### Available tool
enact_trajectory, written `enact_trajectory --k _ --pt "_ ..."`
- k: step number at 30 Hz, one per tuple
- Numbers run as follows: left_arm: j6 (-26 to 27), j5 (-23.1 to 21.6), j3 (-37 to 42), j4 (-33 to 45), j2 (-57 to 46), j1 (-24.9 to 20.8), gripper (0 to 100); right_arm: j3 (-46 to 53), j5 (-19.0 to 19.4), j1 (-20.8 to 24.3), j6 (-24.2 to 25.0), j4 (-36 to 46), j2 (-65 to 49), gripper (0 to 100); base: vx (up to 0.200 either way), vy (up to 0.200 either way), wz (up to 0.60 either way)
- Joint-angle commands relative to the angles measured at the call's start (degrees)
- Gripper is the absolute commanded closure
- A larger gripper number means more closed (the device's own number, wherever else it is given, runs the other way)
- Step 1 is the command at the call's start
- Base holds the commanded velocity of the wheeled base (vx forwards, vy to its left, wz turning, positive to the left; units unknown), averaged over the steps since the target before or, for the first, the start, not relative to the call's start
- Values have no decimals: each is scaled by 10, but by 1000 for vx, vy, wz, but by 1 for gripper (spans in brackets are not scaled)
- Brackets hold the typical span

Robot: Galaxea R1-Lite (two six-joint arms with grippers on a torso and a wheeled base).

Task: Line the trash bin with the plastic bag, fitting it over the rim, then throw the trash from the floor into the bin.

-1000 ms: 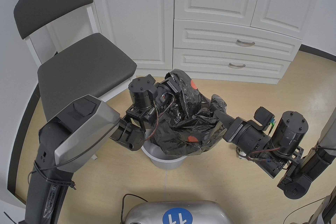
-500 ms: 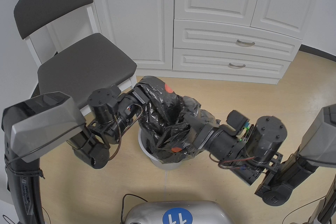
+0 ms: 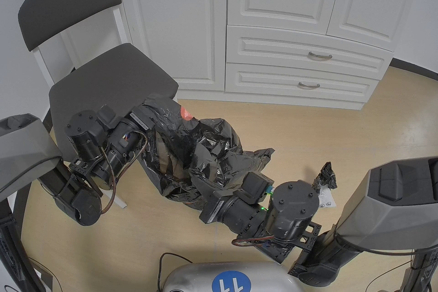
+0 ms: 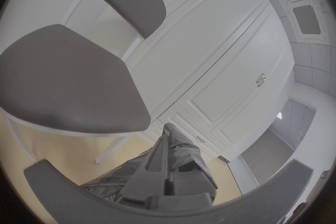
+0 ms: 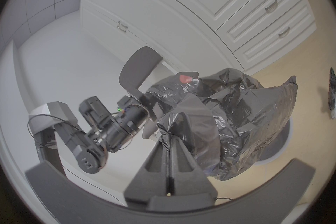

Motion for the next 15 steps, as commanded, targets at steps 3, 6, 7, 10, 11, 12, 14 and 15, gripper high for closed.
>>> enact_trajectory --k 3,6,7,10,11,12,14,15 --pt "1 0 9 0 -40 6 100 -25 1 3 1 -10 44 100 0 0 0" --pt "0 0 11 1 -48 6 100 -25 1 4 10 -10 45 100 0 0 0" --pt "0 0 16 1 -52 5 100 -25 1 3 17 -10 48 100 0 0 0" --pt "1 0 26 0 -55 5 100 -24 1 1 29 -10 50 100 0 0 0" --pt "1 -1 29 0 -55 4 100 -24 1 0 33 -10 53 100 0 0 0" --pt "0 -1 31 1 -52 4 100 -25 -1 -1 39 -10 56 100 0 0 0" --pt "-1 -1 34 0 -48 4 100 -24 -3 -3 45 -10 58 100 0 0 0" --pt "-1 -1 36 0 -47 2 100 -22 -4 -4 48 -10 59 100 0 0 0"
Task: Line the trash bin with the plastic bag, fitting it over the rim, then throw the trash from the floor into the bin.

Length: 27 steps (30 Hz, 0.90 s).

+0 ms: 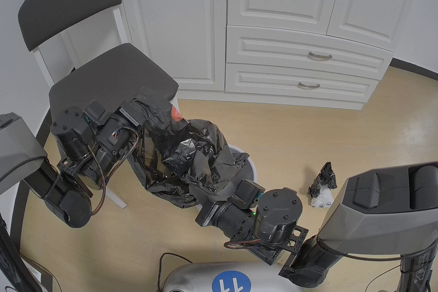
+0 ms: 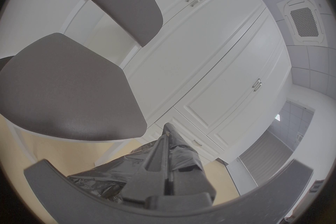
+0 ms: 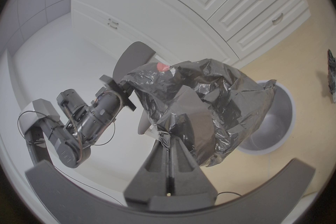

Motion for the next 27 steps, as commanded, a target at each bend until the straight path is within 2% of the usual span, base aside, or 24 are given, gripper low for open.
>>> enact_trajectory --k 1,9,10,13,17,18,24,27 --pt "-1 0 7 0 6 -5 100 6 -3 -2 6 -10 9 100 0 0 0" --pt "-3 0 13 -1 16 -28 100 57 -21 -1 9 -10 -27 100 0 0 0" --pt "-3 -2 6 -1 16 -42 100 110 -30 3 13 -10 -57 100 0 0 0" --pt "1 -10 -19 0 28 -60 100 175 -35 16 29 -10 -103 100 0 0 0" --pt "3 -16 -37 0 42 -68 100 198 -36 29 43 -10 -119 100 0 0 0" --pt "3 -20 -87 1 81 -82 100 220 -39 40 53 -10 -118 100 0 0 0" --pt "10 -24 -179 28 154 -108 100 221 -65 48 74 -10 -87 100 0 0 0" --pt "10 -24 -223 52 186 -108 100 214 -65 42 81 -10 -72 100 0 0 0"
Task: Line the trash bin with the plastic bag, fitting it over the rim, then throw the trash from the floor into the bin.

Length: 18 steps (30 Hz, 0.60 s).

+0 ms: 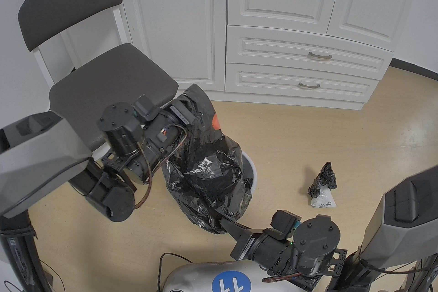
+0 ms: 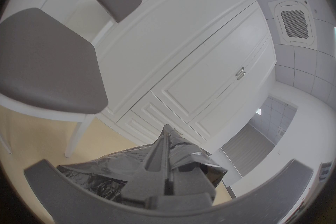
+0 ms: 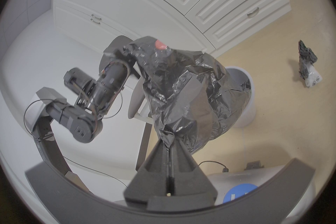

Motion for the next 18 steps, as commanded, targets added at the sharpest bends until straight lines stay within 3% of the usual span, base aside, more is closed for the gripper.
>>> enact_trajectory --k 1,13,18 --pt "1 -4 -94 35 102 -14 100 -4 -8 1 17 -10 33 100 0 0 0" --pt "1 -5 -221 71 211 1 100 -61 -6 -37 14 -10 86 100 0 0 0" --pt "-1 -5 -290 101 246 -2 100 -60 -6 -91 13 -10 85 100 0 0 0"
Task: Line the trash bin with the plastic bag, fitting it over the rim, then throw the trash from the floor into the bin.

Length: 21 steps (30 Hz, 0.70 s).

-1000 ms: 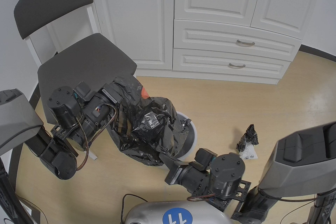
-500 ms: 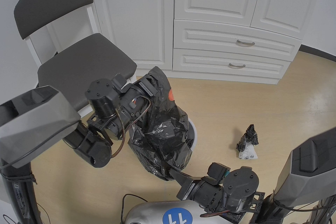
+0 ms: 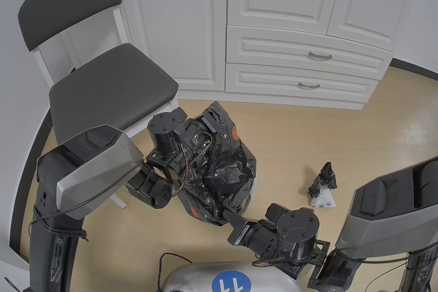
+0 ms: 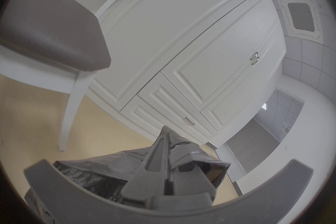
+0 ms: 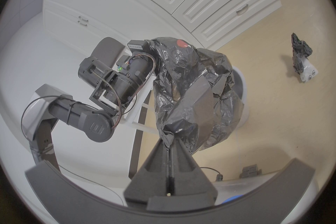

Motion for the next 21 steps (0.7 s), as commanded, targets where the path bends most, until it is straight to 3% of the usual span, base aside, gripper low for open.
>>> enact_trajectory --k 1,10,21 --pt "-2 0 -66 26 58 -3 100 -5 1 -62 -2 -10 12 100 0 0 0" --pt "-7 0 -137 65 82 -9 100 -23 2 -175 -30 -10 28 100 0 0 0" --pt "-8 1 -173 83 119 -6 100 -30 29 -233 -51 -10 13 100 0 0 0"
